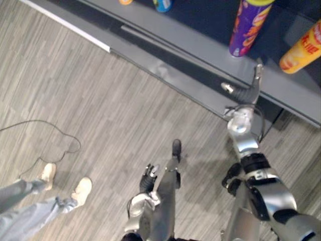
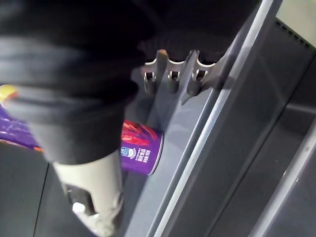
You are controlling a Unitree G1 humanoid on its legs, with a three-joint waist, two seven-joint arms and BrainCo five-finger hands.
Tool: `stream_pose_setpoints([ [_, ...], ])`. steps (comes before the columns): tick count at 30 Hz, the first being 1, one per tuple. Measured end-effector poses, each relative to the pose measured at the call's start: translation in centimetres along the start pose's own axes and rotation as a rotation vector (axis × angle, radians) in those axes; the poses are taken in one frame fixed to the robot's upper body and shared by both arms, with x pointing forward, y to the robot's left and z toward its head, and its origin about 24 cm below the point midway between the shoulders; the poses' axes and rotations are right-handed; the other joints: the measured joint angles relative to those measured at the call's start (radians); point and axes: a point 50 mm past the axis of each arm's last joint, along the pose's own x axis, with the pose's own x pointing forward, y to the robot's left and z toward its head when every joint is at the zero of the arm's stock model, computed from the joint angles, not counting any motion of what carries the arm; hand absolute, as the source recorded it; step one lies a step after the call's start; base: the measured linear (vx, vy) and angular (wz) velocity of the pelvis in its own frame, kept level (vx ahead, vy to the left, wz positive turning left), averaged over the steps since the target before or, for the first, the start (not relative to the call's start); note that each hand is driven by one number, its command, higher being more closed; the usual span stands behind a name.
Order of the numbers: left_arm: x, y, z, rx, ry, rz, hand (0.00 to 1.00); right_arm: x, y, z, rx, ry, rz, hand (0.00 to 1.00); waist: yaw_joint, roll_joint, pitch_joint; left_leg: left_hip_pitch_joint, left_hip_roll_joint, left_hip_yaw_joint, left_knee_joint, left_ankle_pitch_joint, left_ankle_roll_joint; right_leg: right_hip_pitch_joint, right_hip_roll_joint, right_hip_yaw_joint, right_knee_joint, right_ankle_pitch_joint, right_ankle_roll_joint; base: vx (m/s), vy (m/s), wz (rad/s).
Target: Put the gum and the chips on the shelf.
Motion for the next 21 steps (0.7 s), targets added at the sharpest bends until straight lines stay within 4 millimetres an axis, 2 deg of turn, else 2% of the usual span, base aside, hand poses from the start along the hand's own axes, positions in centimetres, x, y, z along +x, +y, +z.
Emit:
stream_pose_setpoints([
  [5,-0.1,0.2,-0.4,0.004,0.017,0.01,0.0,-0.9,-0.2,-1.9,-0.011,0.069,0.012,0.0,-0.002,0.0,0.0,0.039,-0.001,-0.004,0.0,-0.007,-0.003,0.042,0.0,-0.003,-0.002,-0.002,0.003,0.02,-0.06,0.01],
  [9,-0.2,0.7,-1.0,0.014,0.043,0.025,0.0,-3.3,0.0,-4.8,-0.044,0.184,0.047,0.0,-0.022,-0.005,-0.003,0.096,-0.006,-0.026,0.0,-0.015,0.0,0.122,-0.002,-0.025,-0.015,-0.015,0.015,0.03,-0.059,0.12],
  [11,-0.2,1.0,-1.2,0.026,0.056,0.034,0.0,-5.4,0.3,-6.6,-0.045,0.281,0.071,0.0,-0.026,-0.013,-0.006,0.128,-0.006,-0.026,0.0,-0.022,-0.002,0.161,0.0,-0.028,-0.026,-0.016,0.018,0.04,-0.048,0.01],
  [13,-0.3,1.6,-1.6,0.043,0.079,0.055,0.0,-9.2,-0.3,-9.1,-0.043,0.414,0.081,0.0,-0.034,-0.018,-0.005,0.179,-0.002,-0.028,-0.002,-0.034,-0.003,0.226,0.014,-0.036,-0.058,-0.014,0.021,0.05,-0.056,-0.02],
  [14,-0.4,1.9,-1.7,0.05,0.086,0.062,0.0,-10.2,-0.4,-9.4,-0.035,0.434,0.086,0.0,-0.042,-0.02,-0.005,0.191,0.001,-0.031,-0.003,-0.036,-0.004,0.246,0.021,-0.039,-0.072,-0.013,0.022,0.05,-0.053,-0.03],
  [16,-0.7,3.7,-2.2,0.109,0.126,0.114,0.0,-13.4,-0.5,-9.5,-0.001,0.452,0.14,0.0,-0.085,-0.051,-0.02,0.261,0.011,-0.03,-0.038,-0.04,-0.005,0.324,0.049,-0.047,-0.132,-0.005,0.033,0.1,-0.063,-0.1],
  [17,-0.9,4.3,-2.5,0.12,0.144,0.135,0.0,-14.1,-0.7,-9.5,0.003,0.455,0.157,0.0,-0.094,-0.064,-0.032,0.279,0.013,-0.025,-0.049,-0.04,-0.006,0.34,0.055,-0.046,-0.147,-0.003,0.035,0.13,-0.047,-0.21],
  [18,-1.3,5.6,-2.8,0.149,0.166,0.173,0.0,-15.0,-1.0,-9.7,0.011,0.461,0.173,0.0,-0.11,-0.092,-0.057,0.314,0.022,-0.018,-0.072,-0.042,-0.008,0.37,0.068,-0.041,-0.177,0.002,0.039,0.1,-0.028,-0.2],
  [19,-1.4,5.9,-3.1,0.166,0.179,0.184,0.0,-15.5,-1.2,-9.8,0.016,0.463,0.187,0.0,-0.115,-0.102,-0.069,0.328,0.027,-0.017,-0.077,-0.044,-0.011,0.387,0.08,-0.04,-0.192,0.004,0.041,0.14,-0.046,-0.19],
  [21,-2.1,7.6,-3.6,0.2,0.219,0.232,0.0,-17.4,-2.7,-10.7,-0.008,0.489,0.223,0.0,-0.135,-0.139,-0.12,0.378,0.038,-0.003,-0.092,-0.056,-0.021,0.445,0.099,-0.037,-0.243,0.013,0.051,0.16,-0.04,-0.14],
])
